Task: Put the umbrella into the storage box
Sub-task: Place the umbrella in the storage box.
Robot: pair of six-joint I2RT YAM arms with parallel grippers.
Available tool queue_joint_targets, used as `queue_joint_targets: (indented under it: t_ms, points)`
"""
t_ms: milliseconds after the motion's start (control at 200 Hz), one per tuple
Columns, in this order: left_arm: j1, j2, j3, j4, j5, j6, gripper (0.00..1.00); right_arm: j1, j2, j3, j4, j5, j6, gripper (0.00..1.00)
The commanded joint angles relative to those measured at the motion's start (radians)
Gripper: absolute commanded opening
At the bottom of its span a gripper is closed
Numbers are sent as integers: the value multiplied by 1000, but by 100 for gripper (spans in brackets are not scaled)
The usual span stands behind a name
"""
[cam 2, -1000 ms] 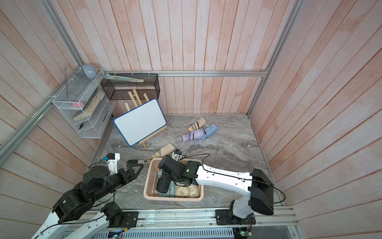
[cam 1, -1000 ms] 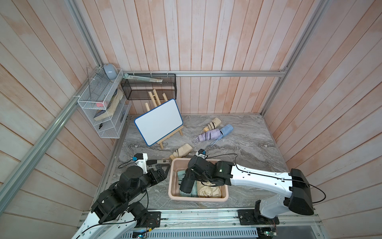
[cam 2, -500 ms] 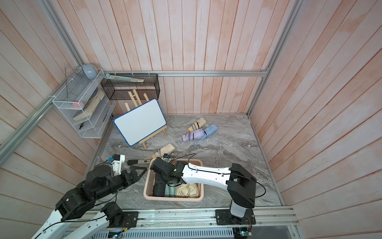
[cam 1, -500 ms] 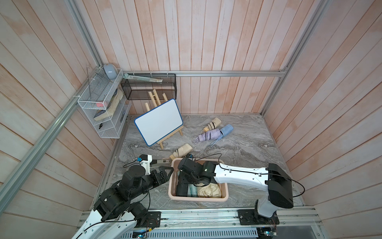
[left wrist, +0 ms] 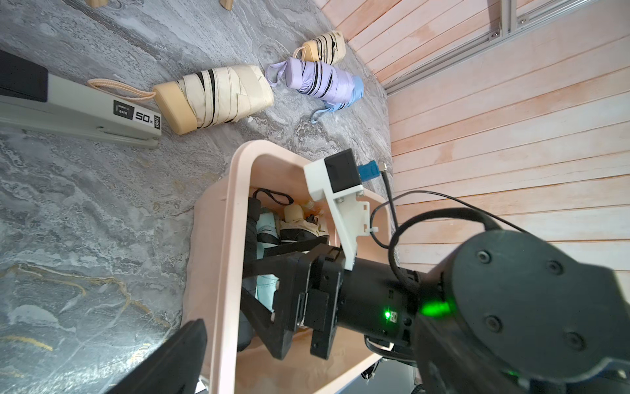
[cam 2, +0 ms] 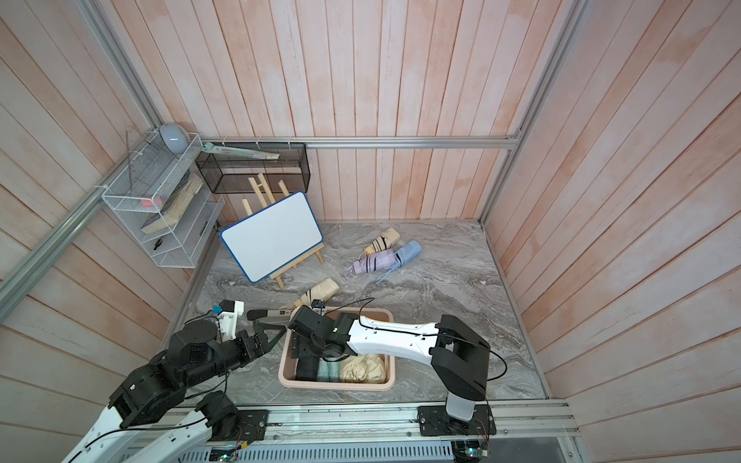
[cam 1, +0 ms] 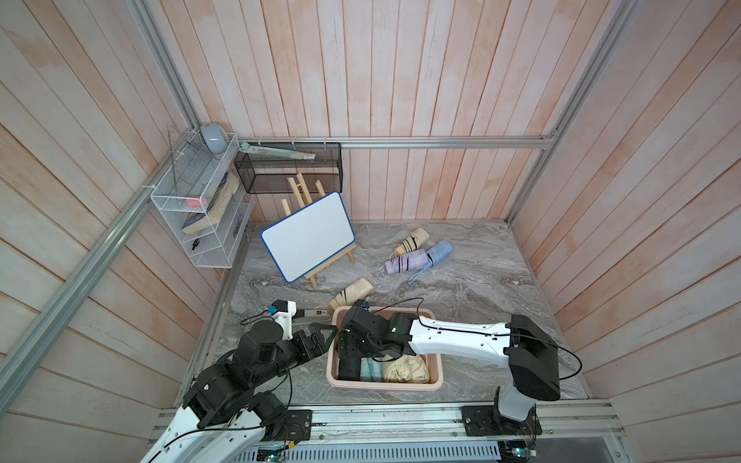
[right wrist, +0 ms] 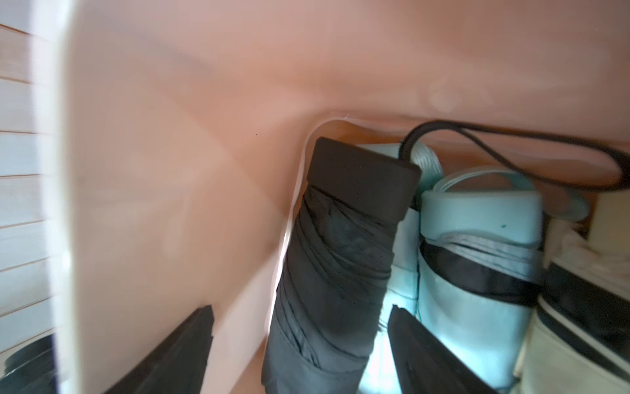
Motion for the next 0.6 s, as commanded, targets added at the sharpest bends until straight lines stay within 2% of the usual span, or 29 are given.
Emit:
queue_joint_targets:
  t_ms: [0, 245, 400, 595]
  points:
    - [-3, 26, 2, -13, 2, 33, 100, 4, -103, -5, 37, 51, 9, 87]
    - [-1, 119, 55, 18, -54, 109, 99, -25, -287, 7, -15, 188, -126, 82]
    - [-2, 165, 63, 133, -110, 176, 100, -184, -375, 9, -57, 143, -200, 80]
    - [-1, 212, 34, 341, -197, 301, 99, -399, -451, -56, -3, 75, -302, 80]
